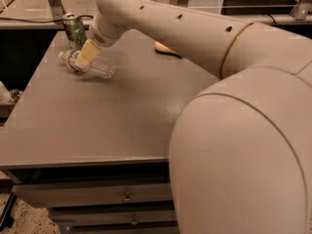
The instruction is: Move water bottle near green can
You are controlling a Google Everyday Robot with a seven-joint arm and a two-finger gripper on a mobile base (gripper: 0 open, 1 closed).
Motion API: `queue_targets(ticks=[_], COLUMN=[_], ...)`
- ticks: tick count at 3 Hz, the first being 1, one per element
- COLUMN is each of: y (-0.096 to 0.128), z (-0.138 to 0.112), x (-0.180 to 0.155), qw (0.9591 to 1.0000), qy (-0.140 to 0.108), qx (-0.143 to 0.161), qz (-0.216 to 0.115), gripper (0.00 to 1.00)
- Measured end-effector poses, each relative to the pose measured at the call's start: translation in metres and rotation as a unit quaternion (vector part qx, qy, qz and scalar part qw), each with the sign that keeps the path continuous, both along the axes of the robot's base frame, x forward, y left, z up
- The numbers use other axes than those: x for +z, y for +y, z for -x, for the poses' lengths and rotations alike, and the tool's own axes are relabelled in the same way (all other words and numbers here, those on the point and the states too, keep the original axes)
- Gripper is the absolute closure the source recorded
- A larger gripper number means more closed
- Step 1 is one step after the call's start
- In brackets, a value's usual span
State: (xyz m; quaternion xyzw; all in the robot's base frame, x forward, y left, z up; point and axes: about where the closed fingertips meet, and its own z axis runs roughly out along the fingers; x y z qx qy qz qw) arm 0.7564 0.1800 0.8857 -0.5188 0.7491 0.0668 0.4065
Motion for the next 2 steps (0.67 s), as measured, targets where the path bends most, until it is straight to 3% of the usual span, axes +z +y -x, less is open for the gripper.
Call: queue_targets(ticks=[2], y=[-0.023], z=[-0.008], x=[0.011], qw=[0.9978], qy=[-0.028], qx=[-0.054], qz=[-0.026], gripper=[0.0])
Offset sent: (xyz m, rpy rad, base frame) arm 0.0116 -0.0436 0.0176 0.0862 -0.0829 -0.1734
